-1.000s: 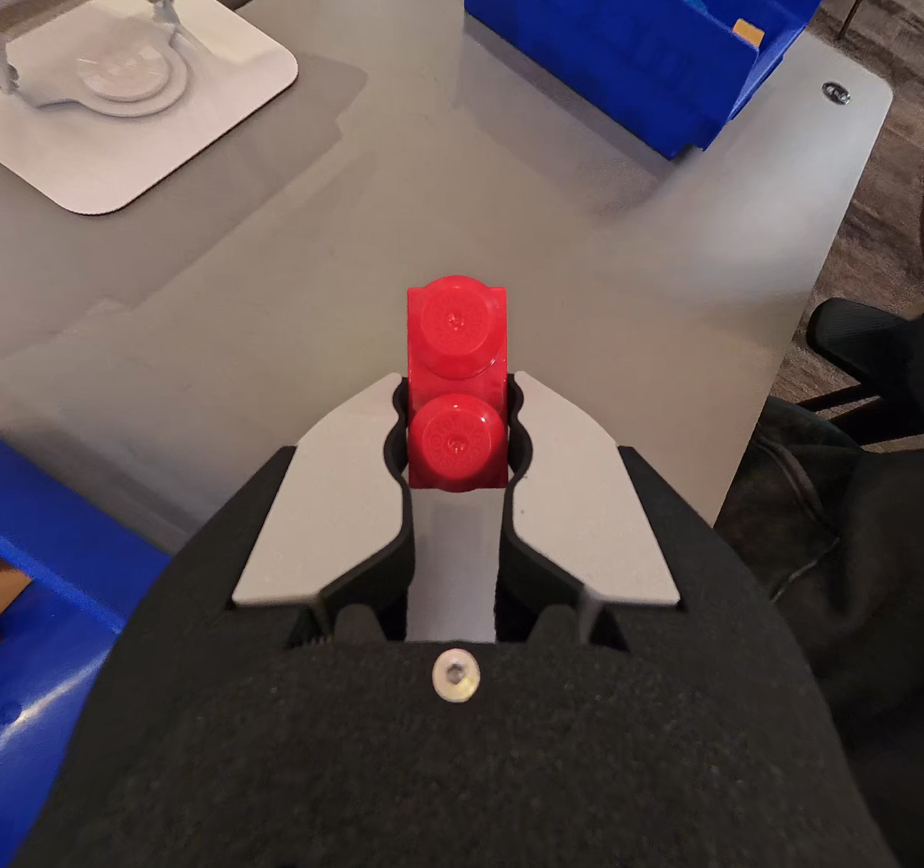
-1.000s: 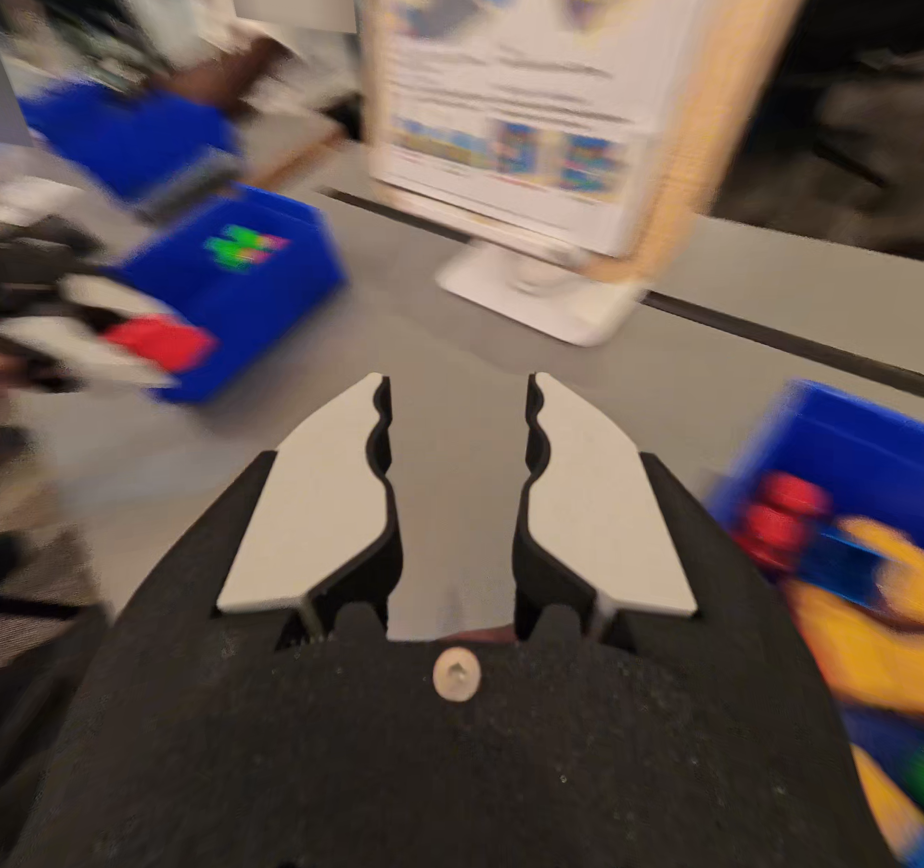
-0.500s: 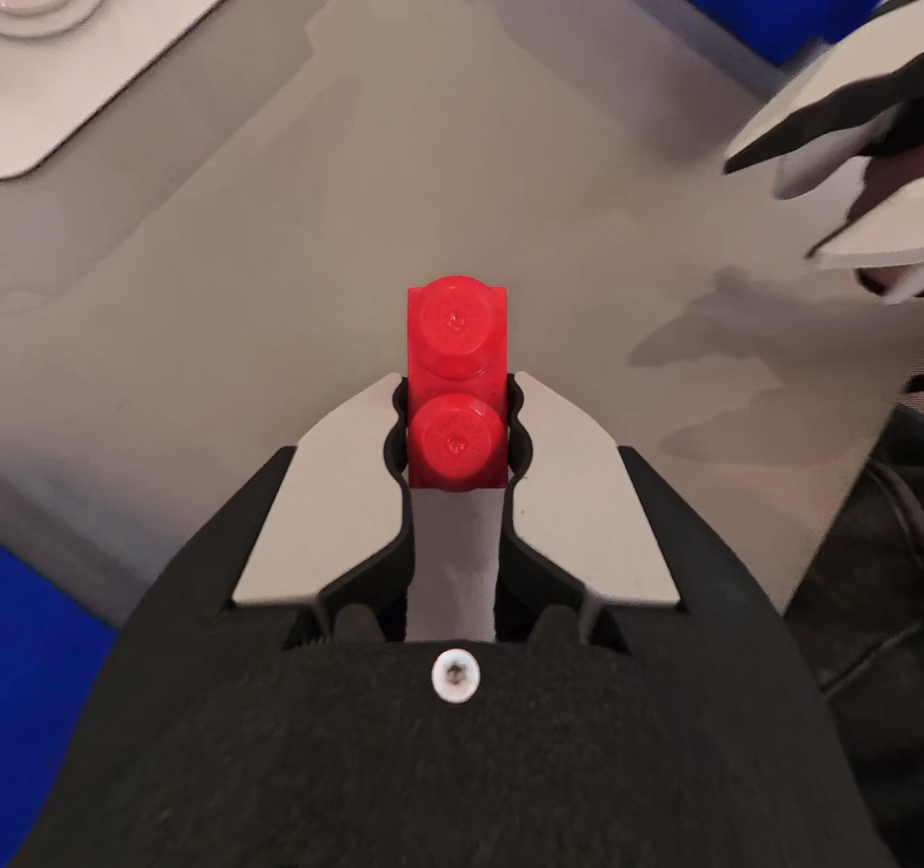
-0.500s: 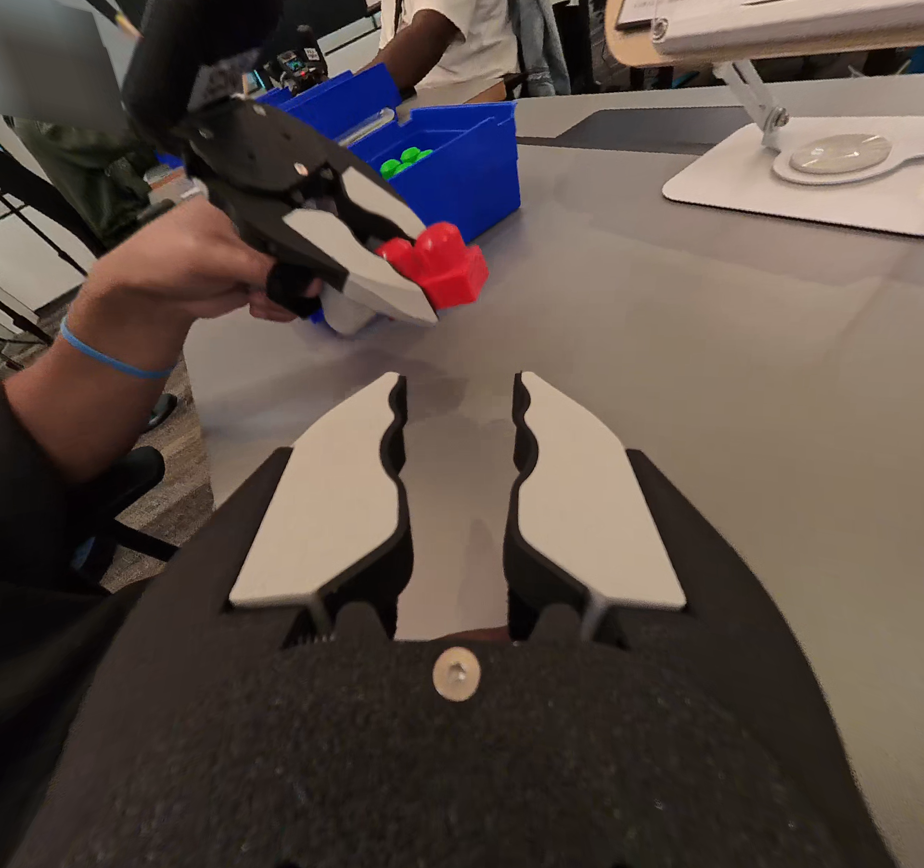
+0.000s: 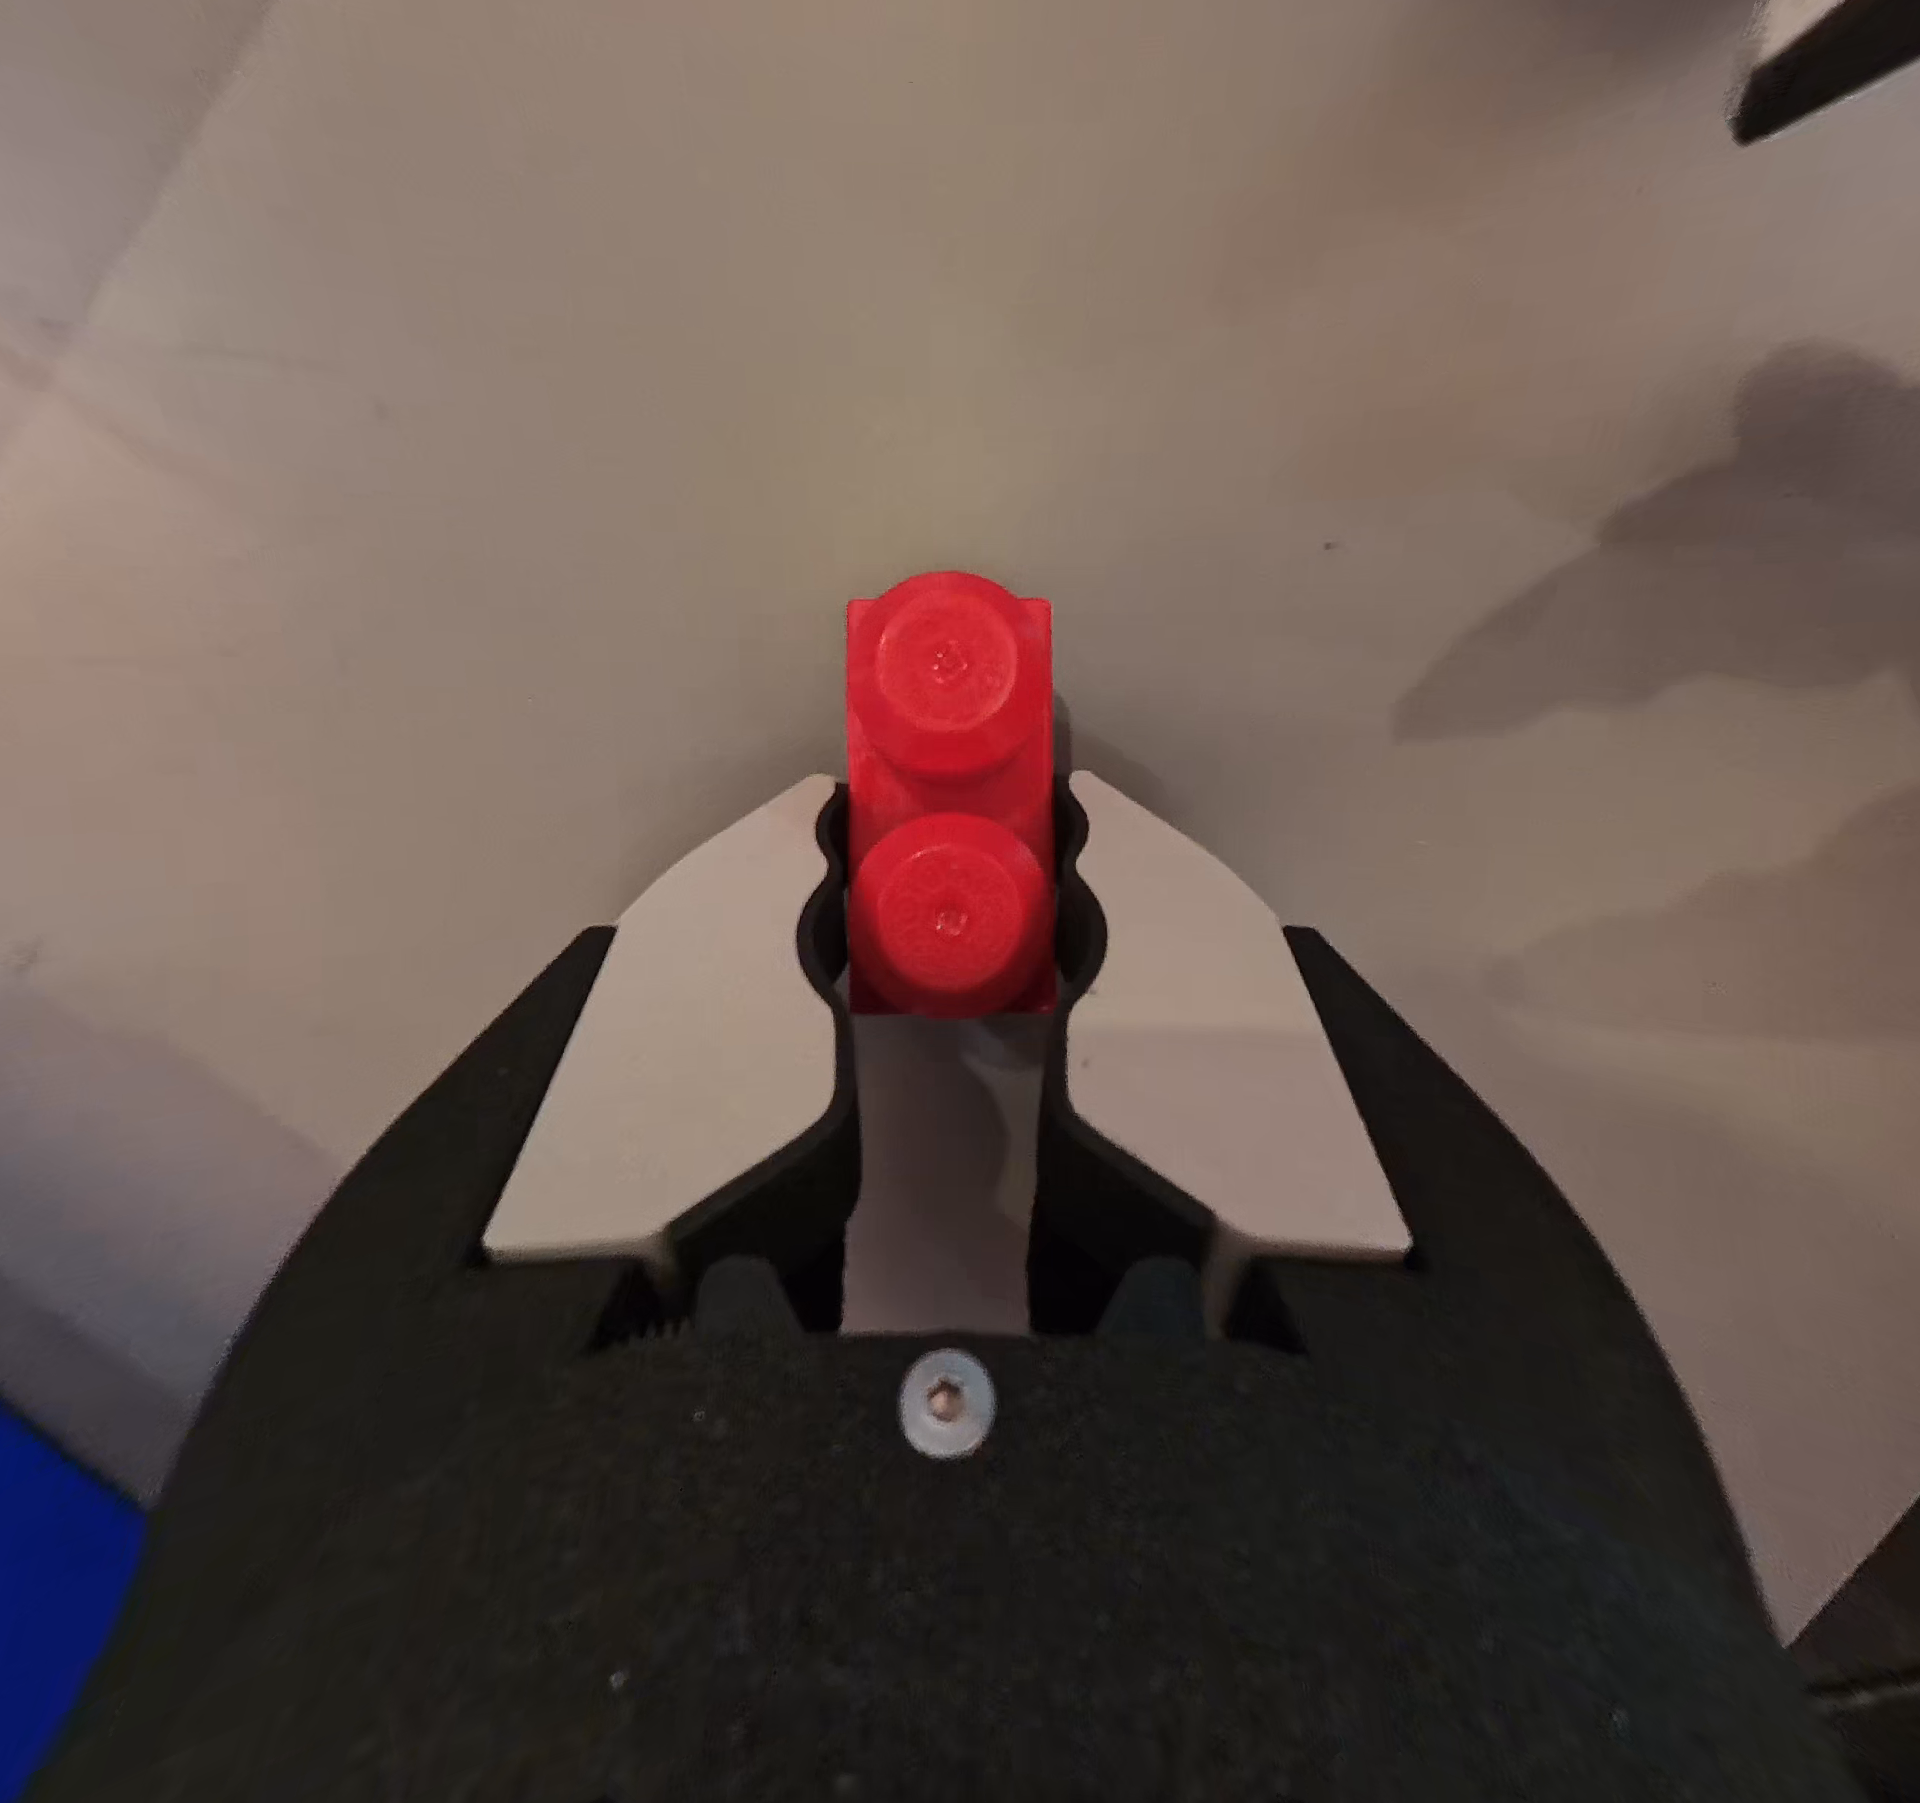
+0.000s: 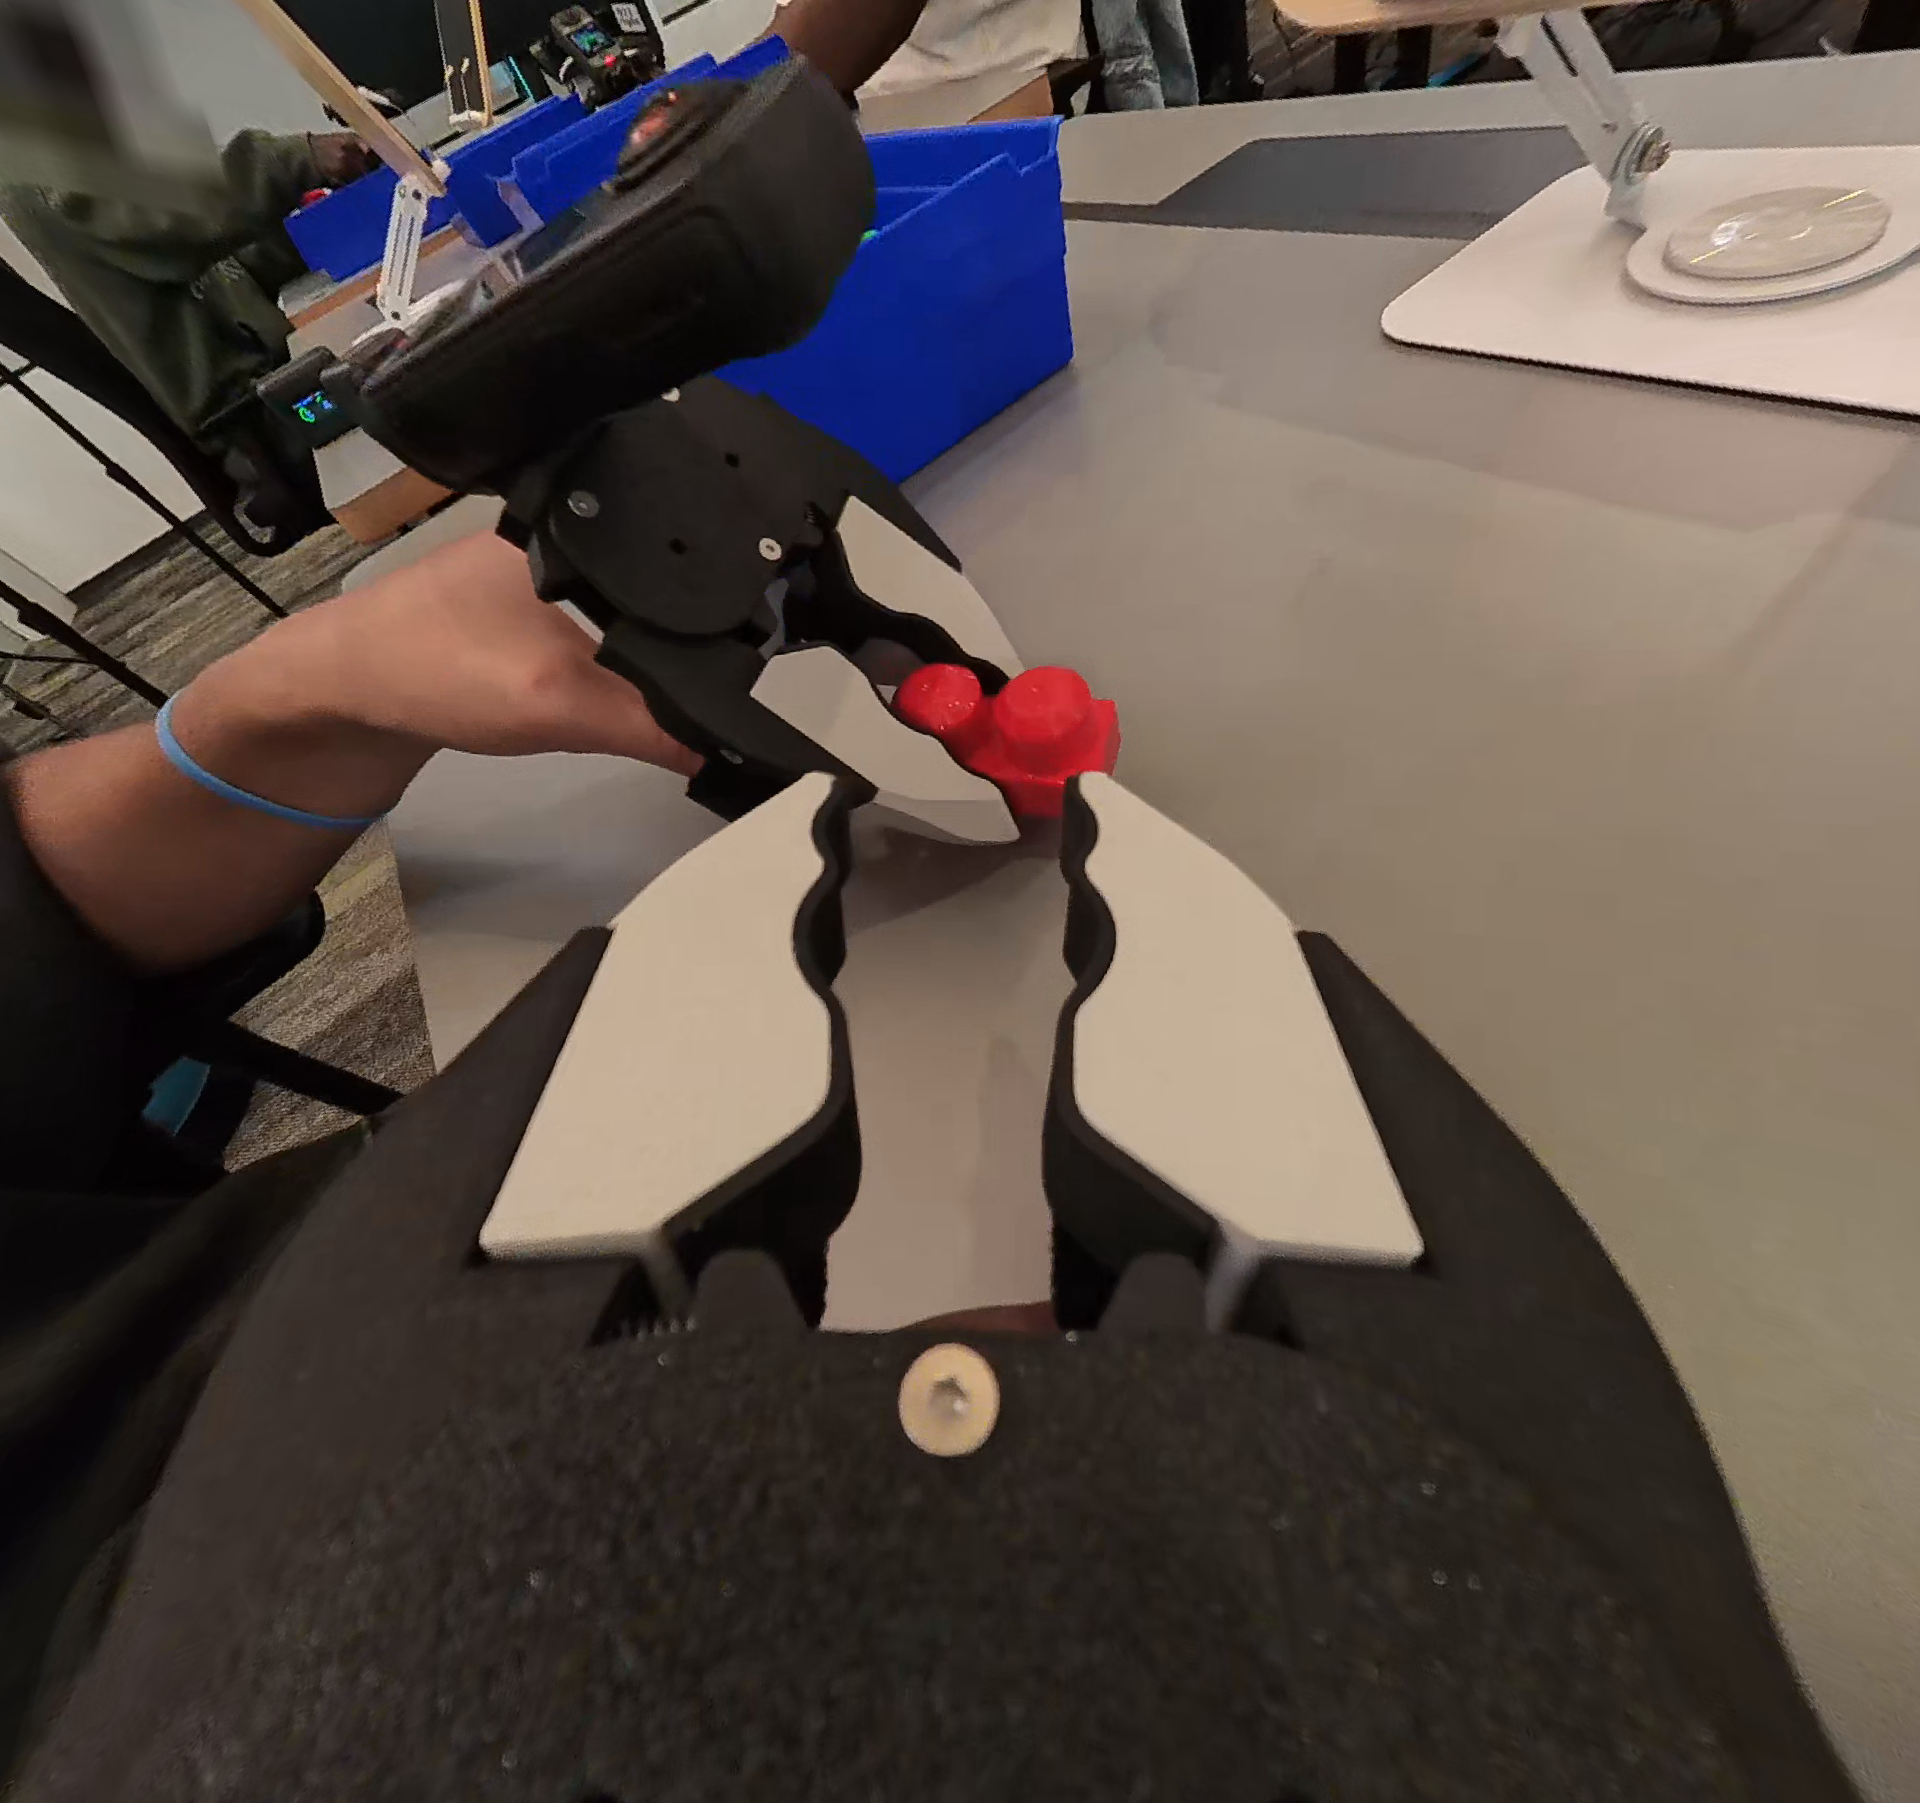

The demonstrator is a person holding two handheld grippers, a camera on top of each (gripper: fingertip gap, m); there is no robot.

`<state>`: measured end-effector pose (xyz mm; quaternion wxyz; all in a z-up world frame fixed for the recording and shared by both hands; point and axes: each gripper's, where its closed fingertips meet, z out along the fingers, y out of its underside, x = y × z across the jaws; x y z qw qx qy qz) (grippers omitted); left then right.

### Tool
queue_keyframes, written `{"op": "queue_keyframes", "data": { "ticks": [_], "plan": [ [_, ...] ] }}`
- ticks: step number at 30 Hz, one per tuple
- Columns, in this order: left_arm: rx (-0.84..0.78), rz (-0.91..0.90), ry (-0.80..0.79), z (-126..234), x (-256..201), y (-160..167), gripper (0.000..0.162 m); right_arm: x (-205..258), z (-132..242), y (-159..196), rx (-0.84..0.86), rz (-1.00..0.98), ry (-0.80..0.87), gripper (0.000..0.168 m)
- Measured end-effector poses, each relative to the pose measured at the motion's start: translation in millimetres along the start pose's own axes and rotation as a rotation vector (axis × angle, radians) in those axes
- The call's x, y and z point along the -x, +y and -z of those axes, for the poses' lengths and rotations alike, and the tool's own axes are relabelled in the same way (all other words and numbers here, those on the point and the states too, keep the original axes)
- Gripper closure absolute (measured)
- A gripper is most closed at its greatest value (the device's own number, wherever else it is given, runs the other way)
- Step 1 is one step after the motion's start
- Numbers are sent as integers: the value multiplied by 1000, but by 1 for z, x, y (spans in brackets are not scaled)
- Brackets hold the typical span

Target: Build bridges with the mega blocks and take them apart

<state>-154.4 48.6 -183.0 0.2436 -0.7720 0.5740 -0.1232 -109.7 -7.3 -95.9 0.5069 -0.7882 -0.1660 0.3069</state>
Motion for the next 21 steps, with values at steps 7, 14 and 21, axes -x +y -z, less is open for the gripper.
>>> {"op": "queue_keyframes", "data": {
  "ticks": [7,14,21],
  "plan": [
    [-2,8,16,-7,-2,3,126,-4,0,3,14,-15,0,129],
    [-29,28,60,-9,-7,2,126,-8,-2,8,30,-34,1,129],
    [-83,67,69,4,-4,-2,116,-13,-4,12,50,-43,42,128]
  ]
}}
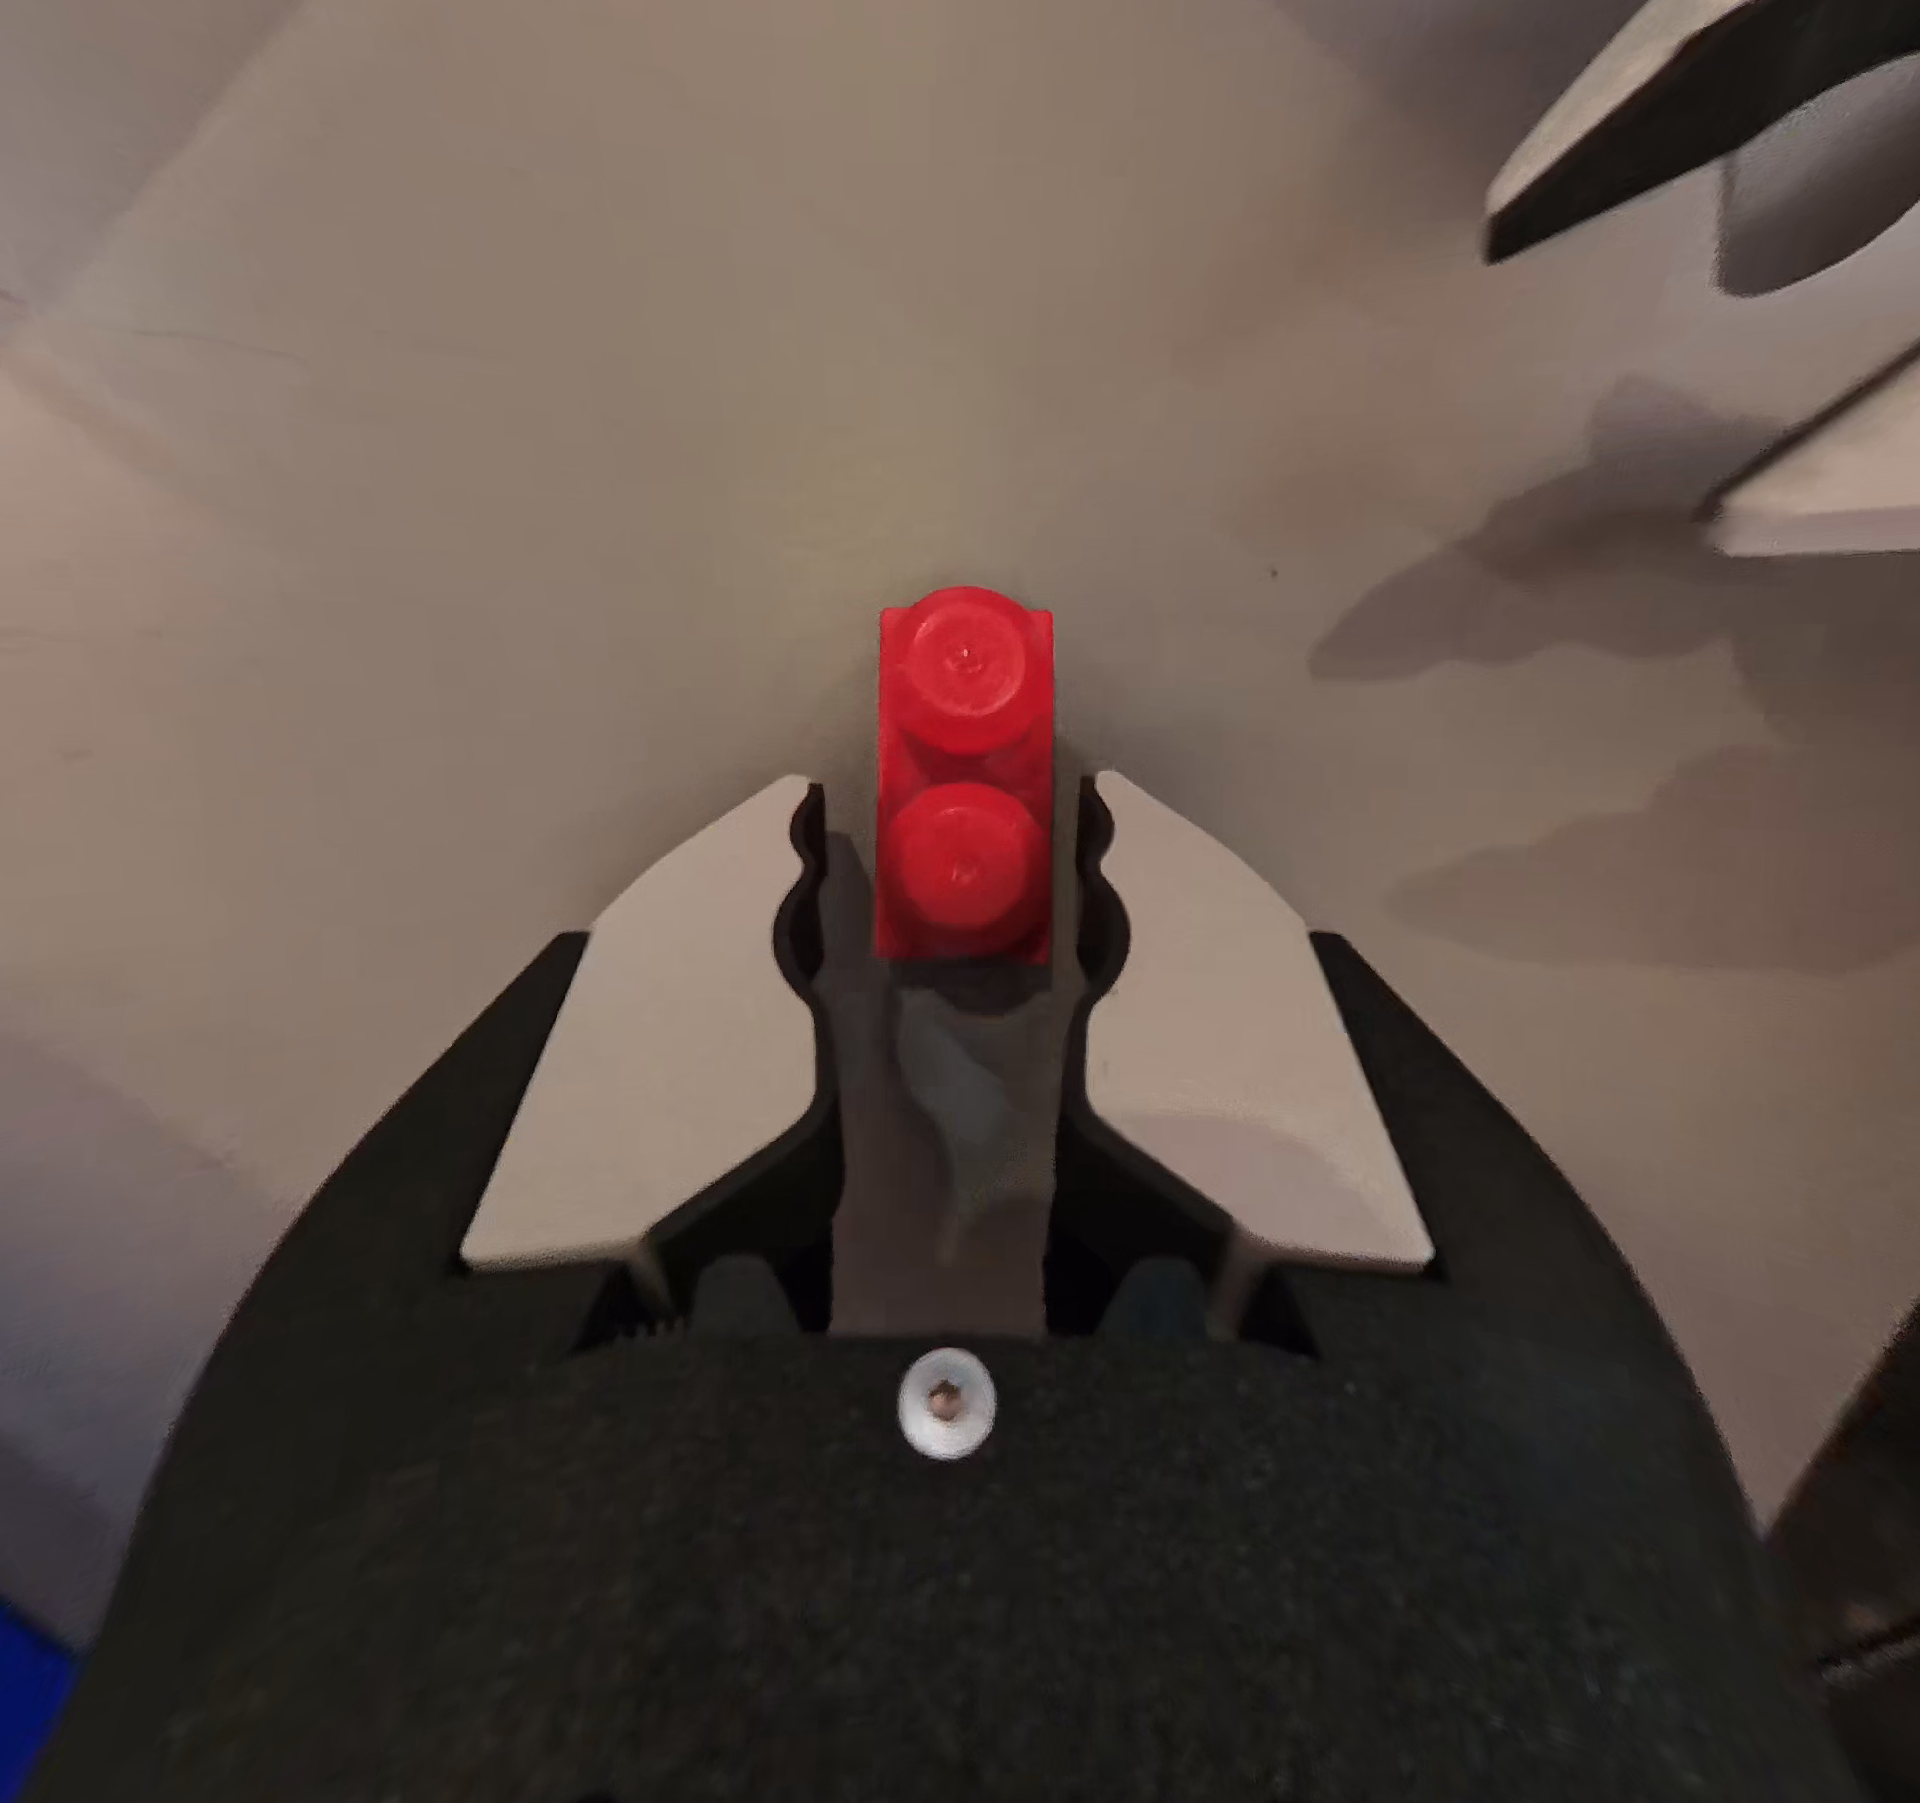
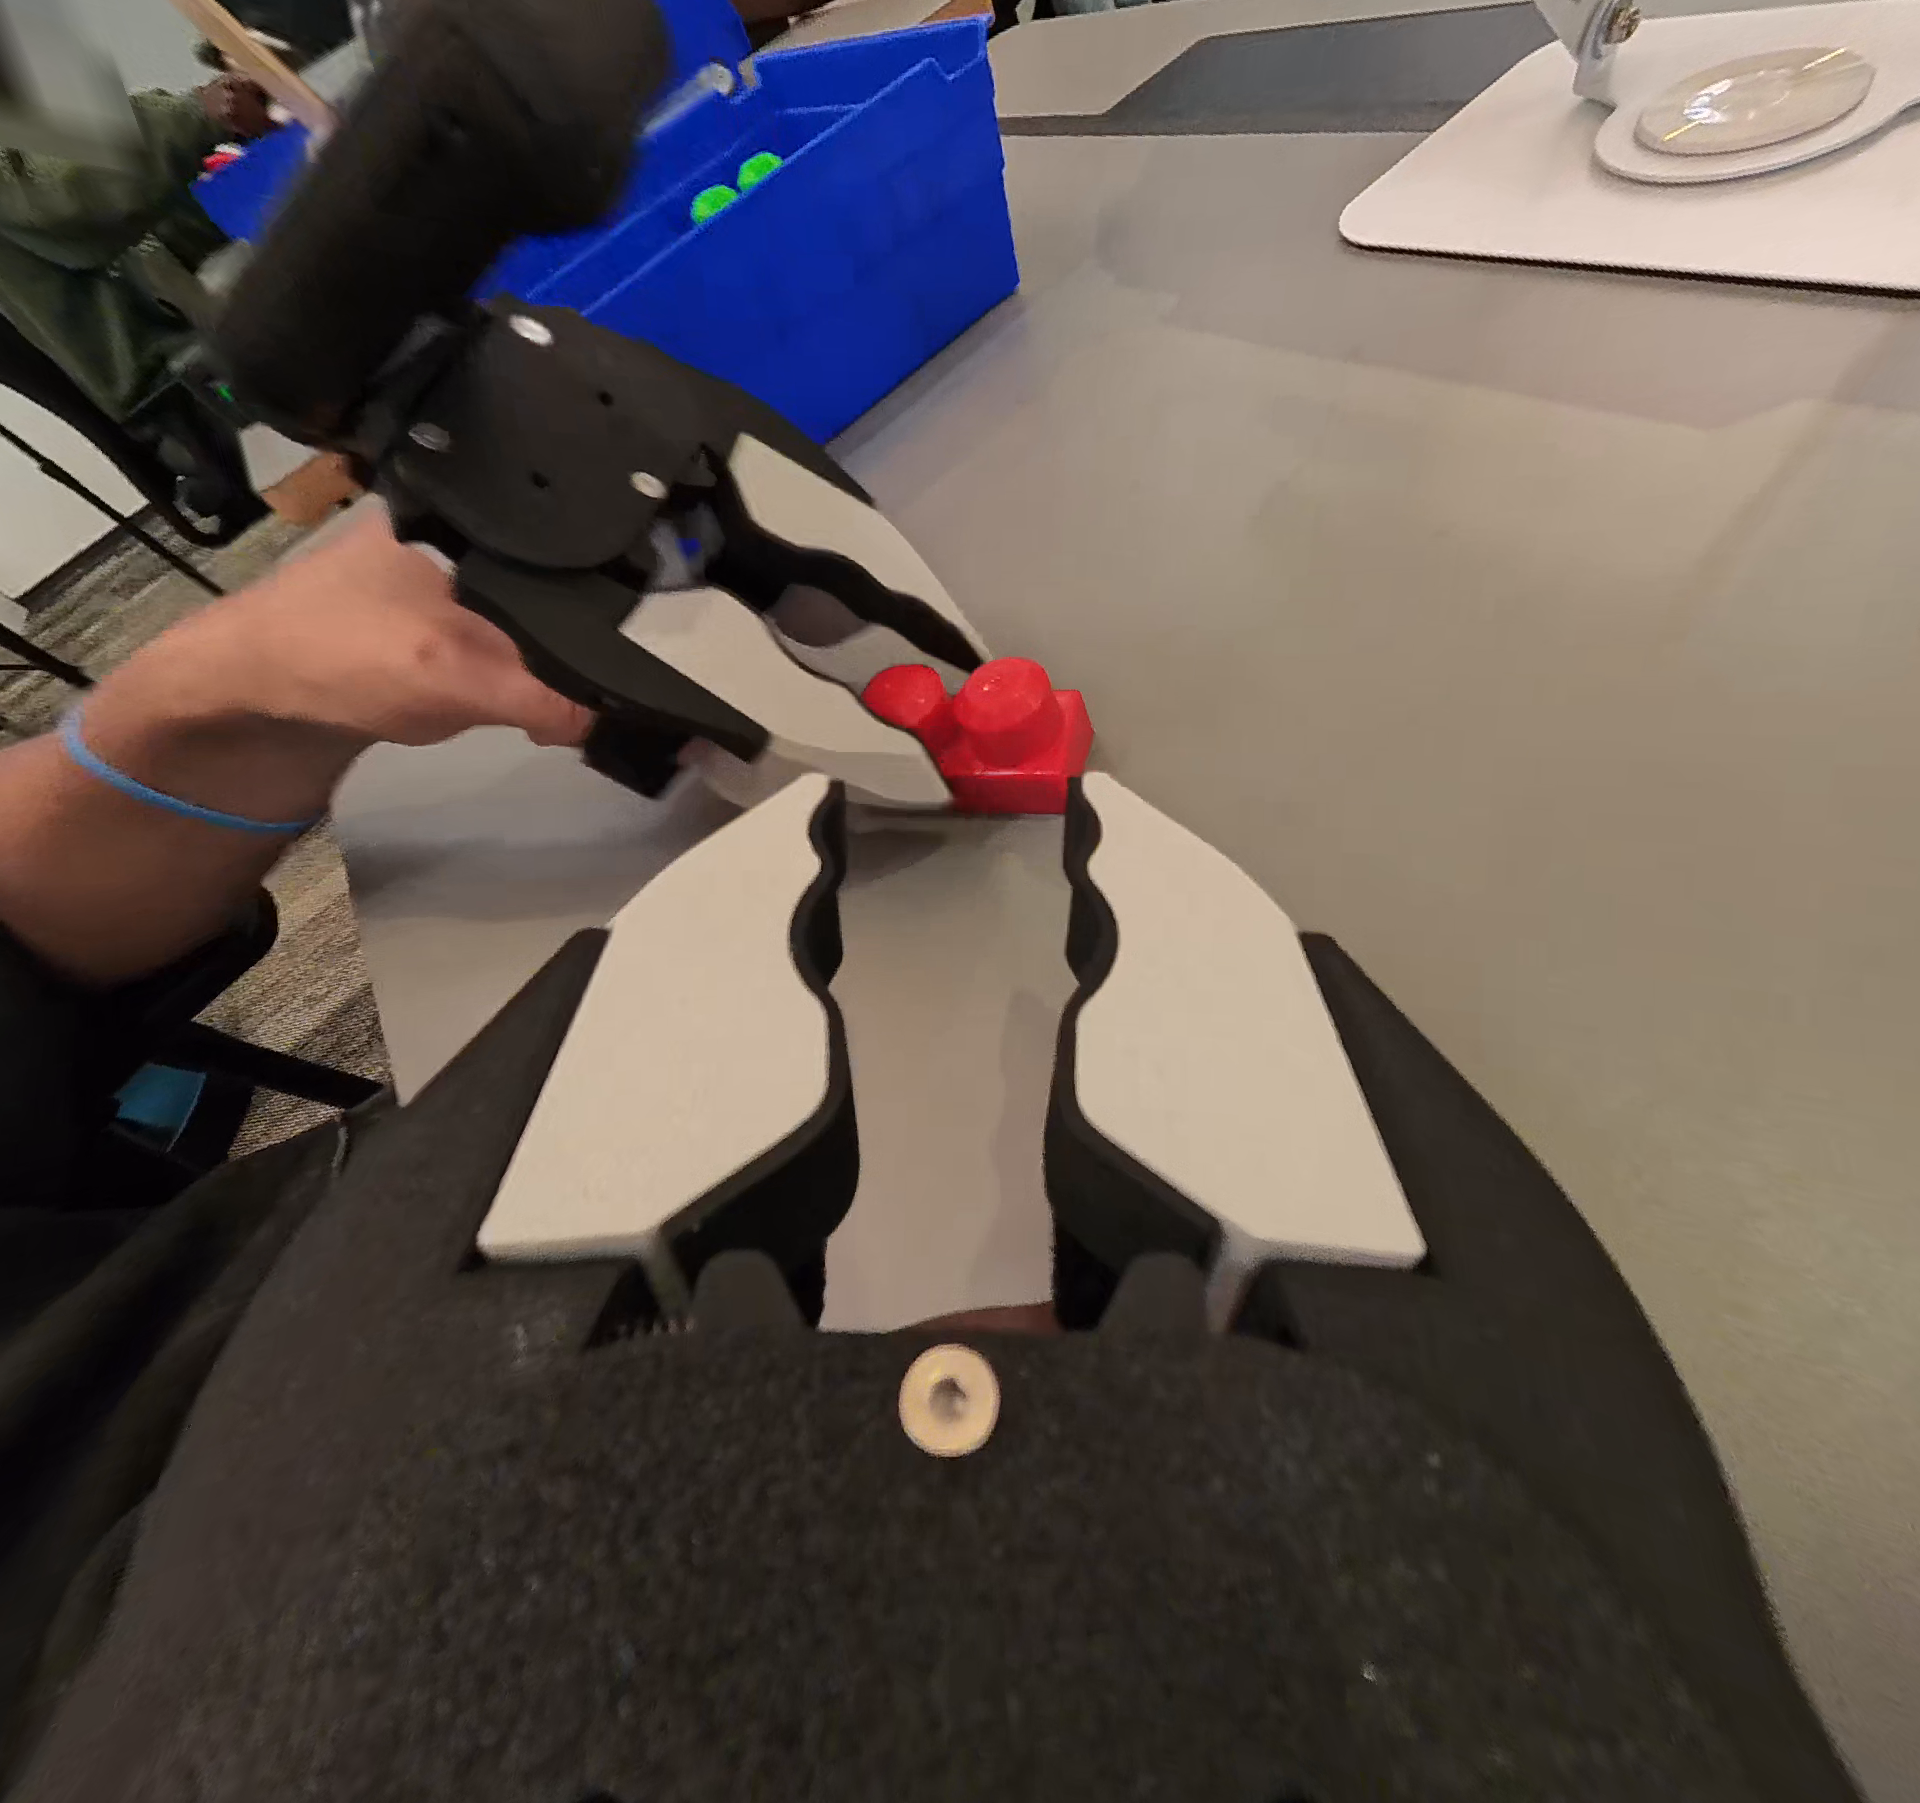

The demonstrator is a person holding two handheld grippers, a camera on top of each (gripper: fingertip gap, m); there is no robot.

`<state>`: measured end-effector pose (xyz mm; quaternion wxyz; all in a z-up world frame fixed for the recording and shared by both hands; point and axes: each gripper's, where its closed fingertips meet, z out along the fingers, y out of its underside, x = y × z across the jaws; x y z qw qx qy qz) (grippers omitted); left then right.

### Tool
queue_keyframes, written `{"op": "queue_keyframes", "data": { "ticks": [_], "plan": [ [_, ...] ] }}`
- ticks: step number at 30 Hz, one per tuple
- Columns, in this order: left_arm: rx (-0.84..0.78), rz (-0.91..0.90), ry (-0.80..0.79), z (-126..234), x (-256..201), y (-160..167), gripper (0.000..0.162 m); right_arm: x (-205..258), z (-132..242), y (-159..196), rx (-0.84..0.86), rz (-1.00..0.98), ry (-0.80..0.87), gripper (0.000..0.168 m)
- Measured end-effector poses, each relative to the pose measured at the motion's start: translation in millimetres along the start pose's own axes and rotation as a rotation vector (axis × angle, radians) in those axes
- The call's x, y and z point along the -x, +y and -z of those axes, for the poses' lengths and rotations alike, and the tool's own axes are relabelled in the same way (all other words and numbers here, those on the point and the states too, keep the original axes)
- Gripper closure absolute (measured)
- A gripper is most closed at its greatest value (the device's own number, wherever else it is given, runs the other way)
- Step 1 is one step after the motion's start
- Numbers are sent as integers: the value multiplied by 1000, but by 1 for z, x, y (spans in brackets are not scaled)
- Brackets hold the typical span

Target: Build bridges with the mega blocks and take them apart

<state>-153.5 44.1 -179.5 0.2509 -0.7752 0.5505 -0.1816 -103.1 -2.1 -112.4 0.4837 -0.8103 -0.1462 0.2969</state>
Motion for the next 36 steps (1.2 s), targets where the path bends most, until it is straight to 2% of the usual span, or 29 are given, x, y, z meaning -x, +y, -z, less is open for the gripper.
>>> {"op": "queue_keyframes", "data": {
  "ticks": [5,9,12,14,20,22,23,26,28,31,36],
  "plan": [
    [-218,133,-1,72,7,7,111,-4,-5,10,53,56,156,123],
    [-429,345,46,115,4,48,112,4,-25,25,136,112,269,106],
    [-495,419,15,120,0,82,113,12,-48,33,173,157,293,101],
    [-529,463,24,119,-5,93,114,2,-60,38,224,154,366,97],
    [-606,465,211,132,-39,74,114,-3,-95,32,241,32,363,91],
    [-588,421,184,131,-44,77,114,-2,-102,32,255,41,377,90],
    [-572,398,161,129,-46,80,114,0,-105,34,275,68,379,98],
    [-537,353,114,126,-49,87,114,-2,-105,32,281,92,390,100],
    [-544,341,110,130,-50,87,114,0,-97,20,230,111,374,100],
    [-558,330,91,138,-47,86,115,3,-65,-21,113,161,374,100],
    [-579,342,103,142,-45,82,115,-8,37,-105,-77,254,496,100]
  ]
}}
